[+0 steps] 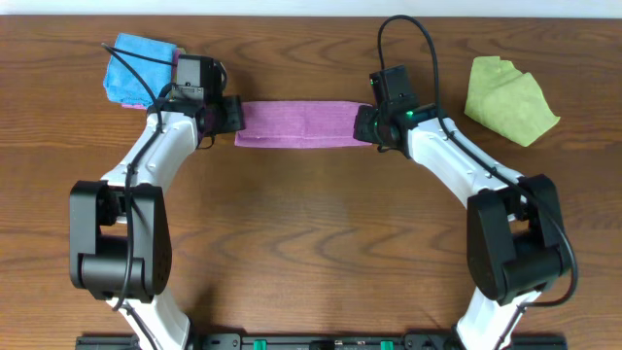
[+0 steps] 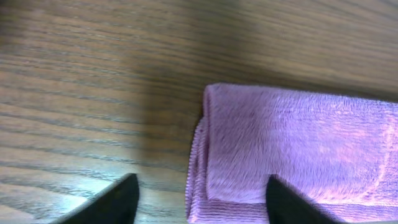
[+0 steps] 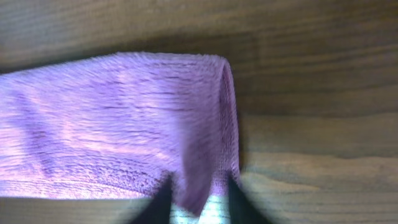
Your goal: Fold the cloth
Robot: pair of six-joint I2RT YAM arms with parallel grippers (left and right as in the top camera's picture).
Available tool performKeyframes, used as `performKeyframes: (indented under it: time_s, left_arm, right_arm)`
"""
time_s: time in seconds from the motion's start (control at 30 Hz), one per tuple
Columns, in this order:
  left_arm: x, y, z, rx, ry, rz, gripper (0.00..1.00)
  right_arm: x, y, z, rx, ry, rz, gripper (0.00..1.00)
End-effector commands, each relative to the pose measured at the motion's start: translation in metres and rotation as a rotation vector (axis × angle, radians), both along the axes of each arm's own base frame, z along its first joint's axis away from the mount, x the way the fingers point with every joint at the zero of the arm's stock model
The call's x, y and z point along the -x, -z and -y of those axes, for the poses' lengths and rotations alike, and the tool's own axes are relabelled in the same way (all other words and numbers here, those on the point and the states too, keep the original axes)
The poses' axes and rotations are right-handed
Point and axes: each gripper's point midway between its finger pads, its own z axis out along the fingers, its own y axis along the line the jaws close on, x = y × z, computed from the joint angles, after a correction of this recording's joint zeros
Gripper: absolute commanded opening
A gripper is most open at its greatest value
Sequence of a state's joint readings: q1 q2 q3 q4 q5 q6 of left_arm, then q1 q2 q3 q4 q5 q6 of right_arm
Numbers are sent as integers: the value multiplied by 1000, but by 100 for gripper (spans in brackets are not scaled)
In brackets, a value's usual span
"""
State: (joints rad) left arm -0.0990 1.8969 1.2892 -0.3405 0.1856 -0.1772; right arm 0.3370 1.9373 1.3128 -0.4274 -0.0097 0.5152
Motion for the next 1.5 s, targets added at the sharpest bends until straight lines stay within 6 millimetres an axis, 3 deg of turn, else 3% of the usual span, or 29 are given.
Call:
performKeyframes:
  time_s: [0.0, 0.17, 0.27, 0.3, 0.33, 0.37, 0.4, 0.57, 0.67, 0.9, 1.33, 1.37, 1.47]
  left_arm:
    - [-2, 7, -9, -45, -8, -11, 83]
    - [3, 9, -6, -31, 7, -35, 81]
    - [3, 4, 5, 17, 40, -28, 67]
    - [1, -1, 9, 35, 51, -21, 55]
    - [-1, -5, 12, 47, 61, -11, 41]
    - [-4, -10, 15, 55, 67, 0, 16]
    - [-8, -15, 17, 57, 71, 16, 5]
    - [-32, -39, 30, -8, 138, 149, 6]
    - [-38, -38, 33, -74, 152, 181, 6]
    - [-30, 6, 44, -92, 185, 82, 5]
    - [-21, 61, 39, -124, 175, -31, 6]
    - [-18, 66, 41, -114, 182, -45, 5]
    - [-17, 68, 41, -116, 182, -51, 5]
  right_arm:
    - [-5, 1, 4, 34, 4, 16, 61]
    - [-4, 1, 5, 38, 0, 14, 77]
    - [-3, -4, 7, 38, 4, 15, 73]
    - [-3, -7, 8, 37, 5, 19, 60]
    - [-4, -10, 10, 37, 7, 25, 36]
    - [-4, -15, 12, 34, 11, 31, 5]
    - [-4, -20, 13, 32, 14, 39, 2]
    - [-5, -33, 14, 48, -21, 75, 2]
    - [-6, -33, 15, 54, -17, 78, 2]
    - [-9, -34, 22, 90, 7, 94, 2]
    - [-1, -27, 33, 143, 27, 53, 2]
    - [0, -27, 35, 145, 29, 47, 3]
    - [1, -26, 36, 139, 31, 39, 25]
